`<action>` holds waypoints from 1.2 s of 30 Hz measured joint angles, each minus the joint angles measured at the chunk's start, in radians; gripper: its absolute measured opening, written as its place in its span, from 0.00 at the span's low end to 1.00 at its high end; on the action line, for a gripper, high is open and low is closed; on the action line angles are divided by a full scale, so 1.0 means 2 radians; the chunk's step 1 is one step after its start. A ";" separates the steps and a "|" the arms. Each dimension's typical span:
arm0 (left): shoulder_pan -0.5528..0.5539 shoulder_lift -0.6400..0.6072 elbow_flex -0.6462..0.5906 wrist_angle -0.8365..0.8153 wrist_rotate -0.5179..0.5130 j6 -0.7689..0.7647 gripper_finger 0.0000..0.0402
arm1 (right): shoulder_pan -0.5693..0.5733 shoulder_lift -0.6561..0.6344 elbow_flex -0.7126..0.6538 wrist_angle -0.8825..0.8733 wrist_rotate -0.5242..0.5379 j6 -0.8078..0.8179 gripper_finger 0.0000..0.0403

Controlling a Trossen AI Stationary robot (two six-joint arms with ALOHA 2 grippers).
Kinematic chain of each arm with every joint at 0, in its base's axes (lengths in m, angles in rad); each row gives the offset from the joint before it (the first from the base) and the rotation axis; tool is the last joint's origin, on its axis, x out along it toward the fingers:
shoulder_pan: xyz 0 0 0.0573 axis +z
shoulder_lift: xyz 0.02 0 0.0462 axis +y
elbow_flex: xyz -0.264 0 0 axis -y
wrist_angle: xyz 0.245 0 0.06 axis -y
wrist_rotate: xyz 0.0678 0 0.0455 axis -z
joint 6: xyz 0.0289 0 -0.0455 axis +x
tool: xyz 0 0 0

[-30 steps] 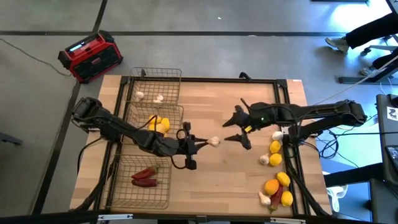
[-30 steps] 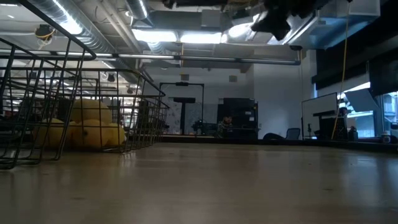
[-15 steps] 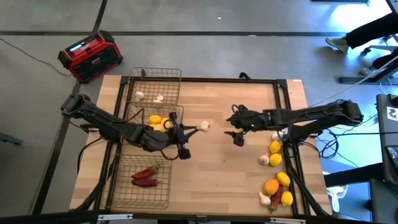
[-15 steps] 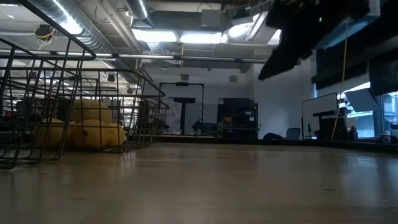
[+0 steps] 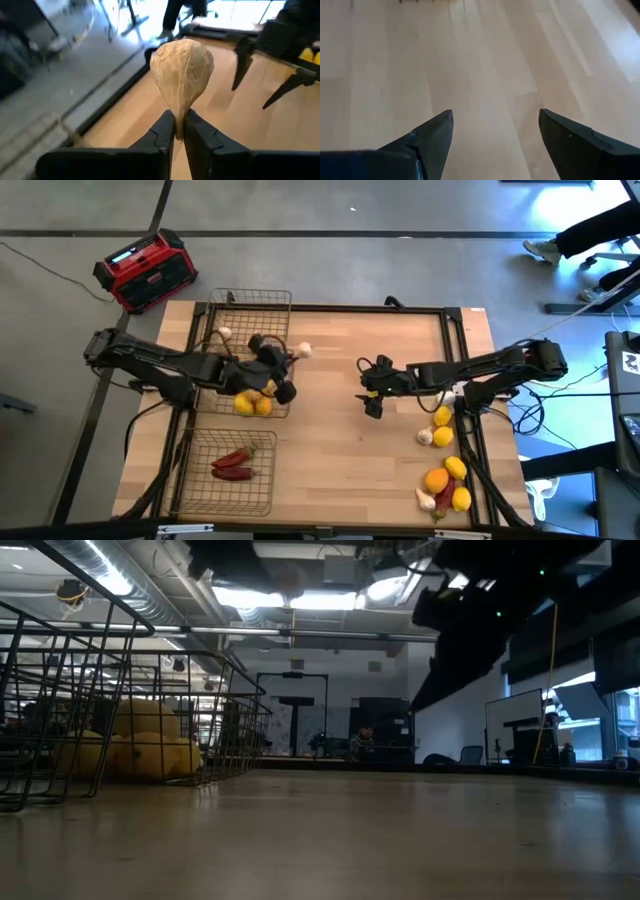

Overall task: Sort produce into baskets
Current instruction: Put the garlic in the top wire basket

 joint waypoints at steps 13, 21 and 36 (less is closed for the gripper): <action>0.097 -0.019 0.069 -0.228 0.133 -0.121 0.08 | 0.000 0.050 0.000 0.015 0.000 0.021 0.72; 0.170 -0.019 0.122 -0.337 0.156 -0.117 0.08 | 0.000 0.062 0.000 0.025 0.000 0.021 0.72; 0.340 -0.002 0.126 -0.359 0.244 -0.074 0.08 | 0.000 0.070 0.000 0.047 0.000 0.040 0.72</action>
